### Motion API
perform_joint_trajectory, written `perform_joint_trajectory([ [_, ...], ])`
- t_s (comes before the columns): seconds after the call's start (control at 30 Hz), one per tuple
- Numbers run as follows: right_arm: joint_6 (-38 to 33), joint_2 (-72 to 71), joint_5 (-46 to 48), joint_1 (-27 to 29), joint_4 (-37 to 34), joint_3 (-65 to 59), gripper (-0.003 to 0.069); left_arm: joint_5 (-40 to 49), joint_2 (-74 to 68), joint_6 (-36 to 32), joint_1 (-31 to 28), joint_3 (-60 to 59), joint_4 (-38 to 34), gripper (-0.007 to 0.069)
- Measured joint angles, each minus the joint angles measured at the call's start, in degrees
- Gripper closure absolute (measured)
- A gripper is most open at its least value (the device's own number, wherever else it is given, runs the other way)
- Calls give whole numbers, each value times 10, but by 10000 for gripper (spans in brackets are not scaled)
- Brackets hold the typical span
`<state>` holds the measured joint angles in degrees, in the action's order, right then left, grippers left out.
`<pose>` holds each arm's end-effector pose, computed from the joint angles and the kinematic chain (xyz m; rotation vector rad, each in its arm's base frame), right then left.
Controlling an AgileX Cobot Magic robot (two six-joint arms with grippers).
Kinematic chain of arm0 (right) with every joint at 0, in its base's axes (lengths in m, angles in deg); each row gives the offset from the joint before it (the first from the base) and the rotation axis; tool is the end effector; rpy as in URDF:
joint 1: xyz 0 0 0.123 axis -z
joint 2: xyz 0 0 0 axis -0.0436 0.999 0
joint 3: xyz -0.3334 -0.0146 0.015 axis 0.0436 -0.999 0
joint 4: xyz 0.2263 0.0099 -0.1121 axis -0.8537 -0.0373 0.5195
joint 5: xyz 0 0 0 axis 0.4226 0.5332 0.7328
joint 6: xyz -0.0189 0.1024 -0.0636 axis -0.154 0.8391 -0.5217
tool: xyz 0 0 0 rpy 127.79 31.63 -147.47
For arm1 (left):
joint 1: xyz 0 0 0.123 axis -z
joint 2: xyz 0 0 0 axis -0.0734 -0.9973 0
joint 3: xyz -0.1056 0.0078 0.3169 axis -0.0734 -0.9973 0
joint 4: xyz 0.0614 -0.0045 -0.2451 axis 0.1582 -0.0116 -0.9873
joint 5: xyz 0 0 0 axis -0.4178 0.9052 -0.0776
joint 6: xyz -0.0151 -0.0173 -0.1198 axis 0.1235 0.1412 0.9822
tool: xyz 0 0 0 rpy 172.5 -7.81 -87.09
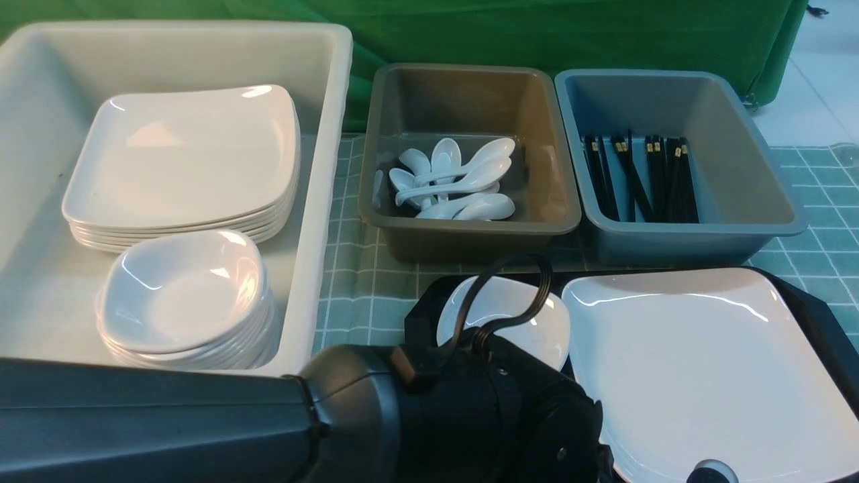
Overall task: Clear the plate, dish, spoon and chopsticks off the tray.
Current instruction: Use the left arm to grab a soup spoon from the plate
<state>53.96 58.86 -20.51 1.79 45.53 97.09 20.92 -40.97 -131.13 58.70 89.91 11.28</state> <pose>0.1607 0.0266 0.3742 -0.2697 2.4482 0.1977 0.1590 -0.3627 0.2052 2.3367 1.5219 -0.3326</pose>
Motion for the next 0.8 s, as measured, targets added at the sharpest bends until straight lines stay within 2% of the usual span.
perform_joint_trajectory([
  [0.13, 0, 0, -1, 0, 0, 0, 639, -7, -3, 0, 0, 0, 0, 81],
  [0.27, 0, 0, -4, 0, 0, 0, 639, -12, -3, 0, 0, 0, 0, 147],
  [0.33, 0, 0, -7, 0, 0, 0, 639, -13, -3, 0, 0, 0, 0, 205],
  [0.57, -1, 0, -14, 0, 0, 0, 639, -5, -3, 0, 0, 0, 1, 486],
  [0.6, -1, 0, -14, 0, 0, 0, 639, -5, -3, 0, 0, 0, 1, 494],
  [0.63, -1, 0, -14, 0, 0, 0, 639, -5, -3, 0, 0, 0, 1, 546],
  [0.7, -1, 0, -14, 0, 0, 0, 639, -8, -3, 0, 0, 0, 1, 584],
  [0.8, -1, 0, -14, 0, 0, 0, 639, -9, -1, 0, 0, 1, 1, 601],
])
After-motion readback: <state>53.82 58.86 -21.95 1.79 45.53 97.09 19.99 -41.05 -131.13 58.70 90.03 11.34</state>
